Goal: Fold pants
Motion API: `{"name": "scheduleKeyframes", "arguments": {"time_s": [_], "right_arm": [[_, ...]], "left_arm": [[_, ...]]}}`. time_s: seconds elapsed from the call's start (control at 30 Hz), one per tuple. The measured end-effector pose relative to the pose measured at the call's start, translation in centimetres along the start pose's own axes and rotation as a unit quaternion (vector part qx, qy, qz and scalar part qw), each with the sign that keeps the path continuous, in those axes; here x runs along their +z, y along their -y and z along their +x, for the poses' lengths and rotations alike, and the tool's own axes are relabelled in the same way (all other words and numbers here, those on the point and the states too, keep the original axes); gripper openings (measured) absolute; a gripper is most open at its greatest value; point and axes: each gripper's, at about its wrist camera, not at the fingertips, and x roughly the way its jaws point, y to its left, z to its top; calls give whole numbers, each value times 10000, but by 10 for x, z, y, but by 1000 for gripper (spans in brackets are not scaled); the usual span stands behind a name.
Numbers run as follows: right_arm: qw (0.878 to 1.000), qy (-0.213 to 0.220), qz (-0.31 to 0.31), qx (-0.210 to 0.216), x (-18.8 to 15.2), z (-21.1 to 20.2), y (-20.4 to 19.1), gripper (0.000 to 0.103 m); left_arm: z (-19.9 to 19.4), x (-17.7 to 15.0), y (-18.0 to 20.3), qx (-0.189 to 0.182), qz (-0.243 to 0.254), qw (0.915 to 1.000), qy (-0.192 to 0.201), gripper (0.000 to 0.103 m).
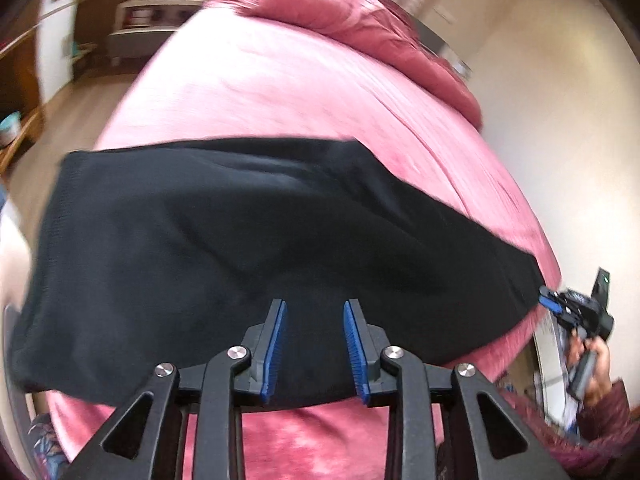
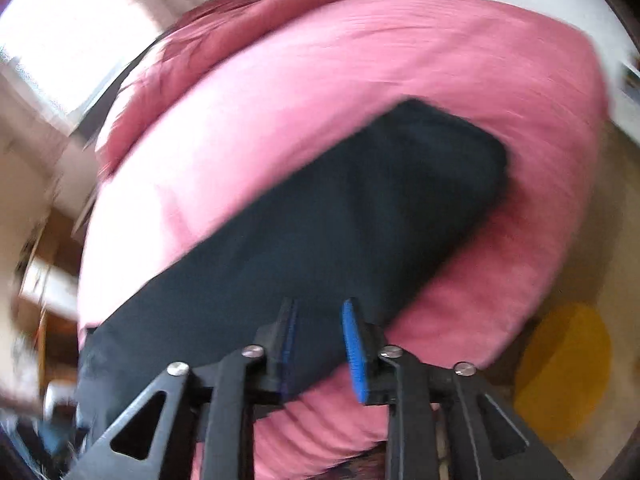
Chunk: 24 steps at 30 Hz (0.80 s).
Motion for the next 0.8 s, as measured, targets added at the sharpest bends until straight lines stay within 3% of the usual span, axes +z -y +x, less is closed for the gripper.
{"name": "scheduleKeyframes", "arguments": {"time_s": [0.17,0.33,0.43,0.6,0.73,0.8], "right_arm": [[9851,-589,-1318,933,-1,33,-104,35],[9533,-1193,-2237,1643,-23,78,-205,35],[9298,-1425,-2804,1911,-46,93,-256,35],[9116,-1588,-3212,2013,-67,116,-307,35],[9101,-1657,-3266,1941,-65,132,-322,35],[9102,-1662,-3273,1917,-66,136,-330,35]], "left_arm": [[-31,0,-45,452,-705,9960,314,31],[-77,-4,-99,931,-1476,9816,774,34],[-100,-13,-127,1115,-1848,9725,871,44],[-102,-35,-160,859,-2447,9631,725,45],[-88,-37,-160,512,-2636,9616,575,45],[-78,-36,-155,588,-2560,9640,408,45]]}}
